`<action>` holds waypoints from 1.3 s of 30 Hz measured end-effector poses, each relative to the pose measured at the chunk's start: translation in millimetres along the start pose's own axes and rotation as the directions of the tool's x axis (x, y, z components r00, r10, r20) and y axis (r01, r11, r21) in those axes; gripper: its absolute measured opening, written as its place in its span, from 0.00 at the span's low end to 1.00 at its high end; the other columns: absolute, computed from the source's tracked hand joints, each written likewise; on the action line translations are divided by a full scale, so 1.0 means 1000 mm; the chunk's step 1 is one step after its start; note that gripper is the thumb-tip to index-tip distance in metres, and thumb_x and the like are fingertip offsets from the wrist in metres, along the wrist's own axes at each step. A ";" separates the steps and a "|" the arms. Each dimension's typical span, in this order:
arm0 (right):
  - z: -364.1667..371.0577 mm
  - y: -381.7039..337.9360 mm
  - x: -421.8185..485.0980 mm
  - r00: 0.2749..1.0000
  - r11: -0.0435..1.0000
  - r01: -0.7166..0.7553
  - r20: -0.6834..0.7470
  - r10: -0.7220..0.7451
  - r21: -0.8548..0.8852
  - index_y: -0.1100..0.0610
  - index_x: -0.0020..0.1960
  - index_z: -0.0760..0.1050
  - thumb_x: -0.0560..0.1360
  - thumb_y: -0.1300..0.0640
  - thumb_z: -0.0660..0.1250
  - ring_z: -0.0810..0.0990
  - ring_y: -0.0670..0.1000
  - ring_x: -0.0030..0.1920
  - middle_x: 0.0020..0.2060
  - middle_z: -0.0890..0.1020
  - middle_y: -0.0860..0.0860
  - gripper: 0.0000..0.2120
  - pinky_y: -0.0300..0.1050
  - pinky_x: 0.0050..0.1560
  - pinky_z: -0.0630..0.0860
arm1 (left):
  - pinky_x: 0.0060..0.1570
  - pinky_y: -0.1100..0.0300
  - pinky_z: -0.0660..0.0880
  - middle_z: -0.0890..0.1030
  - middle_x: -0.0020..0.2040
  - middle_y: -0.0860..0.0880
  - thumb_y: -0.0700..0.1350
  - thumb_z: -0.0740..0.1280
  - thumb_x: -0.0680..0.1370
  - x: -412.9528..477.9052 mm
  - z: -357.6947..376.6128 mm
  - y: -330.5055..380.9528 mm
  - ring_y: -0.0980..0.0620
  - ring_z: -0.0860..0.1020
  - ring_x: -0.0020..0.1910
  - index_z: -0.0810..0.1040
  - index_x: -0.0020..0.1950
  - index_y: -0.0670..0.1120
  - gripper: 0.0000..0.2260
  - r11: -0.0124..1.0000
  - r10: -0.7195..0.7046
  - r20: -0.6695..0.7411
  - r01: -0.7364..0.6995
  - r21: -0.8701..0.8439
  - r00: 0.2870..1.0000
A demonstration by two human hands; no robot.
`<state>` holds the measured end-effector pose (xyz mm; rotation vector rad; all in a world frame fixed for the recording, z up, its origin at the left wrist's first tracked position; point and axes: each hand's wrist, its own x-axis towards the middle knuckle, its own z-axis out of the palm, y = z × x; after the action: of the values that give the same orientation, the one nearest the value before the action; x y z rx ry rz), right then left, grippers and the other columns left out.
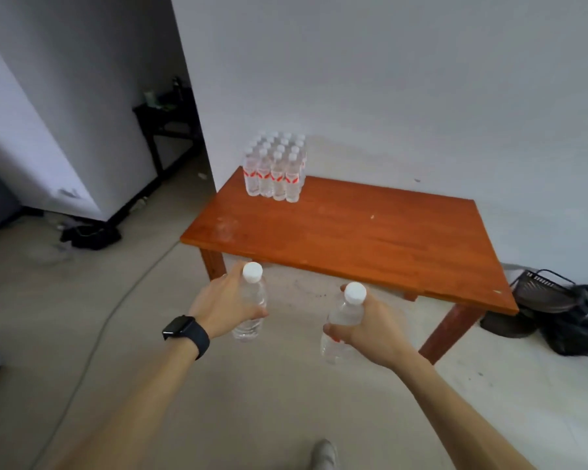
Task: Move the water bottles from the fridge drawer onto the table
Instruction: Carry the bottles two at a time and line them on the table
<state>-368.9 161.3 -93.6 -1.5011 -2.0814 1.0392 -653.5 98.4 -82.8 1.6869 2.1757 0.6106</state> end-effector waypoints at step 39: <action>0.196 -0.127 0.640 0.950 0.947 -0.310 -0.056 0.306 -0.084 0.46 0.71 0.64 0.69 0.45 0.78 0.74 0.55 0.67 0.66 0.75 0.49 0.36 0.56 0.63 0.75 | 0.37 0.65 0.75 0.83 0.51 0.56 0.57 0.77 0.71 0.621 0.008 -0.253 0.54 0.81 0.46 0.70 0.65 0.58 0.27 0.988 -0.013 0.226 0.047 -0.147 0.974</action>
<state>-814.5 664.1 -204.8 -1.9242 -1.9285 1.0174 -1015.6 647.0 -214.2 1.5594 1.9427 0.5334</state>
